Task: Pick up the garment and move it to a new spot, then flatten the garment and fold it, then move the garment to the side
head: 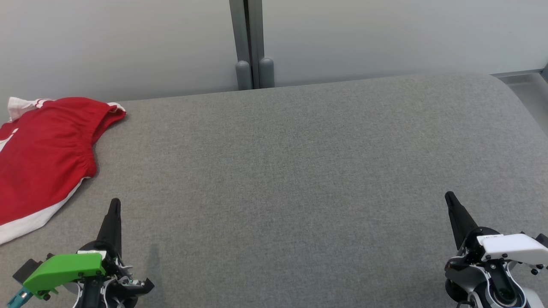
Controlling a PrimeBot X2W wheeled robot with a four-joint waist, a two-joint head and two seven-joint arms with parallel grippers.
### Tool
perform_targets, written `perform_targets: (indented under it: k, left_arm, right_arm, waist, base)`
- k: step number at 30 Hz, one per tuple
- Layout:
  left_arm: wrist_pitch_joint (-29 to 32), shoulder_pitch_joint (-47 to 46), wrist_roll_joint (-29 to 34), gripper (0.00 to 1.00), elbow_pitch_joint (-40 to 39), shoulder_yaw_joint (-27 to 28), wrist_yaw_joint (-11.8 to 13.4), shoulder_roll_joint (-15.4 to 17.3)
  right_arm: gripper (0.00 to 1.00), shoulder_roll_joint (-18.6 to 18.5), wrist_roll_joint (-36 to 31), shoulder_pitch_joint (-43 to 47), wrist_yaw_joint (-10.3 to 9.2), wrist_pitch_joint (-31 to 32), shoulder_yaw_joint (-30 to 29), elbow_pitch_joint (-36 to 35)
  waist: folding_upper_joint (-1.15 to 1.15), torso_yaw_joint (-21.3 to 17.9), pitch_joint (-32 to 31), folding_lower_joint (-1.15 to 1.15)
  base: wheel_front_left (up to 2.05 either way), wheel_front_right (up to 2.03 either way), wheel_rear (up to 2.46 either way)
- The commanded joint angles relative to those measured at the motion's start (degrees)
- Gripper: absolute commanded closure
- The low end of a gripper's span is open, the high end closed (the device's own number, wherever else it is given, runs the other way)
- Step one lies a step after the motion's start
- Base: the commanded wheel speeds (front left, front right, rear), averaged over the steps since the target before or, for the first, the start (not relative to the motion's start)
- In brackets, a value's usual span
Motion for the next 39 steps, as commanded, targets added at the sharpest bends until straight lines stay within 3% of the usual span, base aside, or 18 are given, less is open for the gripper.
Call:
perform_targets:
  k: [1, 4, 5, 17, 25, 39]
  left_arm:
    - [0.10, -0.61, -0.13, 1.00, -0.08, 0.05, -0.26, 0.34]
    - [0.10, -0.61, -0.13, 1.00, -0.08, 0.05, -0.26, 0.34]
    - [0.01, 0.00, 0.00, 0.00, 0.02, 0.00, 0.00, 0.00]
    - [-2.40, 2.02, 1.38, 0.00, 0.89, -2.66, 0.05, -0.33]
    - [-4.53, 2.38, 4.52, 0.00, -0.59, -4.21, 0.03, -0.26]
    - [-7.90, 1.24, 19.50, 0.00, -4.42, -5.03, -0.01, -0.15]
  right_arm:
    - [1.00, -0.32, 0.16, -0.42, -0.01, 0.12, -0.07, -0.19]
    - [1.00, -0.32, 0.16, -0.42, -0.01, 0.12, -0.07, -0.19]
    - [0.00, 0.00, 0.00, 0.01, 0.00, -0.01, 0.00, 0.02]
    - [0.00, 0.54, -1.78, 1.77, -0.02, -2.37, 1.23, 1.78]
    - [0.00, 0.44, -6.66, 1.67, -0.02, -4.50, 0.43, 1.64]
    - [0.00, 0.29, -26.31, 1.59, -0.01, -7.86, 0.68, -3.94]
  waist:
    - [0.00, 0.00, 0.00, 0.00]
    - [0.00, 0.00, 0.00, 0.00]
    - [0.00, 0.00, 0.00, 0.00]
    - [0.00, -0.01, 0.04, 0.00]
    - [0.00, 0.01, 0.08, 0.00]
    - [0.00, 0.19, 0.25, 0.00]
  base:
    - [0.00, 0.00, 0.00]
    - [0.00, 0.00, 0.00]
    - [0.00, 0.00, 0.00]
    - [0.00, 0.00, 0.00]
    - [0.00, 0.00, 0.00]
    - [0.00, 0.00, 0.00]
